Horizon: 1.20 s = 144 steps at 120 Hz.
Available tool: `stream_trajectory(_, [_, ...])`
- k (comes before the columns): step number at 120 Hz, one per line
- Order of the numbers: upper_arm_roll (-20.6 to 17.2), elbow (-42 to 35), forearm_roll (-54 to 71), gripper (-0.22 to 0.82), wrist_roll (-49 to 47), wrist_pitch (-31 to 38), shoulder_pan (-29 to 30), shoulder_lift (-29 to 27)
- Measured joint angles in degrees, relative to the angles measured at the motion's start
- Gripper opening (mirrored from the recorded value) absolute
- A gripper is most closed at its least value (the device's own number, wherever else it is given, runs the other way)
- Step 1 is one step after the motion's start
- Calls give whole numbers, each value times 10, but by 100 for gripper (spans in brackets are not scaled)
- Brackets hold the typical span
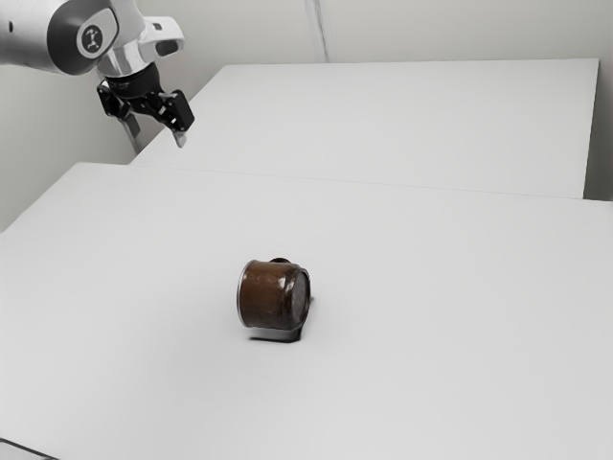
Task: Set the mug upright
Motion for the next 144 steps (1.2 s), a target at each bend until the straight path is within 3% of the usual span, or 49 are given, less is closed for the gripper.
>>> stream_trajectory(35, [-2,-30,-27,60,-5,5,10,-2])
stream_trajectory(65, [3,-123,-224,60,-8,4,85,-3])
stream_trajectory(88, [5,-176,-345,60,-8,3,96,7])
stream_trajectory(144, [8,-178,-461,60,24,1,123,150])
